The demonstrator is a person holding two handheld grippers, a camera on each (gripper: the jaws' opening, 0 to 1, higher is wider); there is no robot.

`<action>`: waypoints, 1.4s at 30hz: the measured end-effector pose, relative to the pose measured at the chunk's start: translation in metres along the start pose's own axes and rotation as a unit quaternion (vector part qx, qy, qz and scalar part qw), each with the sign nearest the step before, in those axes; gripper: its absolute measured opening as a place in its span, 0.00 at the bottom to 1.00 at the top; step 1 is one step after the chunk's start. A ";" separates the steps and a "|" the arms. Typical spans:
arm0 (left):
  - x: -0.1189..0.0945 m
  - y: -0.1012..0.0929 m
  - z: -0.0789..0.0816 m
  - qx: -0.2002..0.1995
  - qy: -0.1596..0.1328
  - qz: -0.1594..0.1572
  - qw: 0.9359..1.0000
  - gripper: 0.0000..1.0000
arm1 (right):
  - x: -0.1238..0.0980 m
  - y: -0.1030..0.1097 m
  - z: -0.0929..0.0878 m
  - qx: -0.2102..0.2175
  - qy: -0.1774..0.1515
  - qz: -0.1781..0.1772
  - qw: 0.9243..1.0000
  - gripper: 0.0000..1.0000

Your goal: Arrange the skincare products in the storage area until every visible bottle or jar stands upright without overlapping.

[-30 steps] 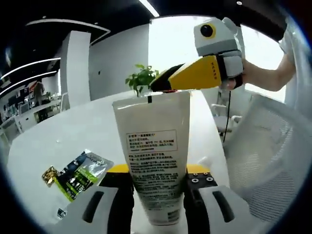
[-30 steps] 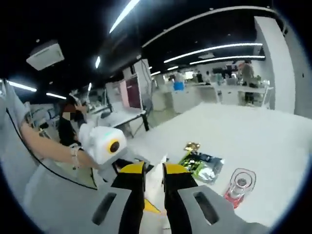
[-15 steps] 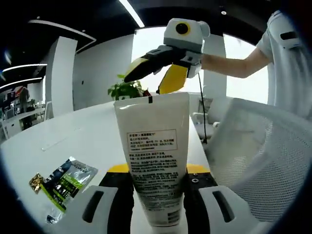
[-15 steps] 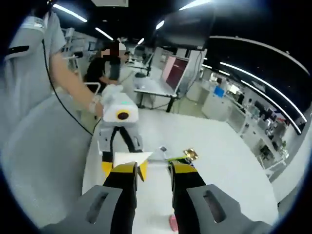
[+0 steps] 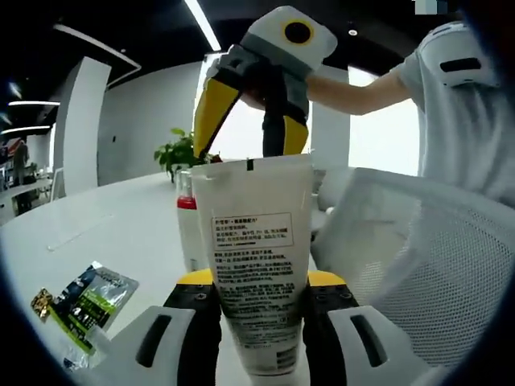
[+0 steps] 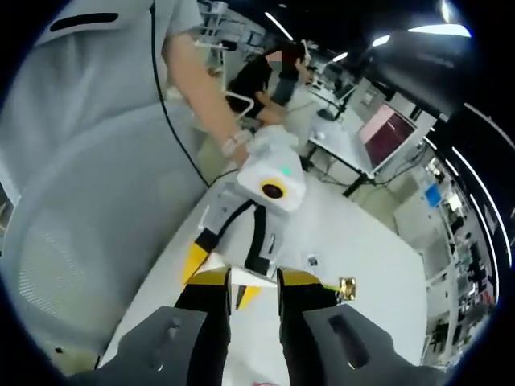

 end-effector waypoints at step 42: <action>-0.008 -0.007 0.000 0.032 0.055 -0.087 0.994 0.31 | 0.038 0.013 0.008 -0.123 0.097 0.221 0.963 0.05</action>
Point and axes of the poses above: the point that each gripper's makers call its tool centre point, and the gripper's own axes: x roughly forward along the fingers, y roughly to its left, z roughly out of its top, the point moved 6 cm from there along -x, roughly backward along the fingers, and after that the axes turned 3 degrees about -y, right-handed, at the moved point
